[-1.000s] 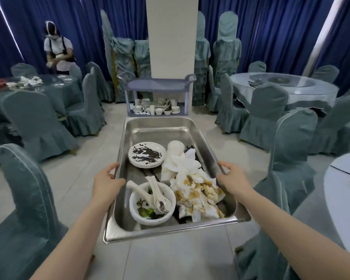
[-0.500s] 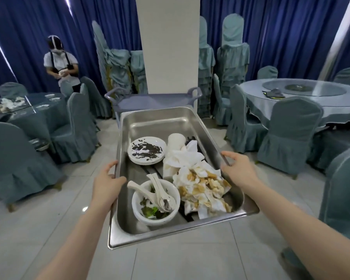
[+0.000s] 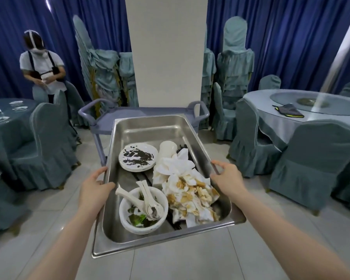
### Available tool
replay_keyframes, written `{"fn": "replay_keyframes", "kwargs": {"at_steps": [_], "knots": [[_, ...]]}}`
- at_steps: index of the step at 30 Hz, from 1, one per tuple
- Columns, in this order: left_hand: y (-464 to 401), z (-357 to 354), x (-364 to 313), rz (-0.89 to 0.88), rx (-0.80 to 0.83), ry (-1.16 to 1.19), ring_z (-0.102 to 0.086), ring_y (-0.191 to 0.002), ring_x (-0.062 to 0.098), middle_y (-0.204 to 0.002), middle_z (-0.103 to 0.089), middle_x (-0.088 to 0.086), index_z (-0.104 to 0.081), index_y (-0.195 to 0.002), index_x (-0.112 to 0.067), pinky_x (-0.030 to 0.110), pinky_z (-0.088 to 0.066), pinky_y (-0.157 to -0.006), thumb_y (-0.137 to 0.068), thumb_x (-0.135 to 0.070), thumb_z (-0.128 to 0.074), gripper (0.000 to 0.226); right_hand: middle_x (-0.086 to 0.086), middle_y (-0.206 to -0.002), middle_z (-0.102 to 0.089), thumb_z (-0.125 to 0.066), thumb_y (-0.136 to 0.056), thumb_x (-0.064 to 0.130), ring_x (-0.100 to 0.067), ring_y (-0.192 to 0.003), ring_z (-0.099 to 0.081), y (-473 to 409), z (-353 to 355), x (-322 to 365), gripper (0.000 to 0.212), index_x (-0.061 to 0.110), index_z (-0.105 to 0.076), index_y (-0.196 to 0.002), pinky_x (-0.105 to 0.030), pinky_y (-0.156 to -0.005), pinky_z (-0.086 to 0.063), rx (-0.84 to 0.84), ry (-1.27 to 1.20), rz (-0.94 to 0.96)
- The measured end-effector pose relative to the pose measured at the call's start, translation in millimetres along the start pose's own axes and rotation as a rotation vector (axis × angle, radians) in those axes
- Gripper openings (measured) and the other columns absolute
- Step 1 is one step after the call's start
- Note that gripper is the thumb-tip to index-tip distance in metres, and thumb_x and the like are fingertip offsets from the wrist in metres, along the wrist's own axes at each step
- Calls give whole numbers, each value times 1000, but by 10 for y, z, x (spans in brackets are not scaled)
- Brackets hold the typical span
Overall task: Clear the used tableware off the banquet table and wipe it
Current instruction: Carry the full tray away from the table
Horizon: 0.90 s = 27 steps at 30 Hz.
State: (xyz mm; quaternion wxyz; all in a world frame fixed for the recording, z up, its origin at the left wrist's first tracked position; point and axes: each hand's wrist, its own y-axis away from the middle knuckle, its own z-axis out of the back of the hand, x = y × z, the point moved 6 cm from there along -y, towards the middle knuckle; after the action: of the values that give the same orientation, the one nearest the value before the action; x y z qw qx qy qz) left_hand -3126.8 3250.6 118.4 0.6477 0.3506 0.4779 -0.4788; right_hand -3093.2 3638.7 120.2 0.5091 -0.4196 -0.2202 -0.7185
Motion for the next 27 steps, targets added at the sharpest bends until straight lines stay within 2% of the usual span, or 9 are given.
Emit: {"fn": "replay_keyframes", "kwargs": {"at_steps": [3, 5, 10, 13, 15, 18, 20, 23, 27], "knots": [[-705, -341, -106, 15, 11, -27, -68, -58, 20, -76, -72, 9, -55, -130, -31, 30, -51, -54, -75, 1, -64, 64, 7, -87, -65, -64, -85, 16, 4, -55, -49, -745, -206, 27, 47, 29, -57, -129, -12, -50, -37, -3, 23, -16], [-1187, -568, -203, 0, 2, -61, -67, -64, 22, -86, -72, 13, -56, -130, -29, 30, -49, -57, -75, -1, -64, 63, 8, -80, -65, -64, -84, 16, -1, -54, -52, -1298, -361, 36, 47, 31, -58, -128, -16, -50, -37, 5, 21, -27], [-2313, -1086, -303, 2, -61, -52, -62, -61, 21, -95, -70, 13, -56, -131, -24, 30, -49, -60, -75, 0, -63, 61, -2, -108, -69, -65, -82, 17, -13, -75, -58, -2756, -916, 31, 48, 31, -58, -128, -19, -54, -40, 58, 22, 10], [-2960, -1357, -353, 4, -86, -55, -58, -51, 17, -74, -69, 5, -55, -132, -22, 28, -48, -54, -75, 2, -62, 62, 1, -121, -65, -65, -82, 15, -18, -102, -61, -3581, -1249, 61, 47, 27, -60, -127, -22, -78, -43, 89, 9, 30], [-3376, -1507, -381, 24, -128, -34, -58, -52, 16, -70, -67, 0, -54, -133, -19, 23, -49, -49, -76, 5, -61, 63, 2, -122, -65, -64, -81, 14, -19, -109, -60, -4131, -1474, 111, 47, 25, -61, -127, -25, -86, -45, 125, 8, 44], [-3900, -1589, -394, 62, -205, -25, -59, -56, 2, -78, -64, -10, -56, -132, -17, 12, -45, -44, -76, 7, -62, 62, 3, -117, -69, -62, -80, 16, -16, -98, -64, -4765, -1840, 266, 45, 26, -62, -125, -27, -83, -48, 173, 29, 76], [-4267, -1627, -345, 103, -208, -38, -63, -62, 8, -77, -65, -10, -56, -132, -19, 21, -48, -53, -75, 5, -62, 62, 3, -118, -68, -61, -83, 18, -11, -84, -63, -5126, -2121, 345, 45, 25, -60, -127, -21, -74, -42, 204, 32, 92], [-4859, -1703, -255, 120, -220, -71, -63, -68, 22, -76, -60, -7, -55, -131, -20, 35, -54, -66, -76, 4, -62, 61, 0, -124, -64, -59, -85, 21, -15, -85, -63, -5673, -2549, 380, 45, 26, -58, -130, -24, -76, -45, 235, 23, 86], [-5592, -1767, -59, 126, -266, -138, -53, -51, 19, -70, -61, 12, -56, -130, -25, 29, -48, -50, -73, 0, -64, 63, -7, -117, -67, -57, -86, 20, -13, -78, -56, -6259, -3117, 362, 45, 25, -56, -131, -32, -82, -52, 275, -19, 70]]}}
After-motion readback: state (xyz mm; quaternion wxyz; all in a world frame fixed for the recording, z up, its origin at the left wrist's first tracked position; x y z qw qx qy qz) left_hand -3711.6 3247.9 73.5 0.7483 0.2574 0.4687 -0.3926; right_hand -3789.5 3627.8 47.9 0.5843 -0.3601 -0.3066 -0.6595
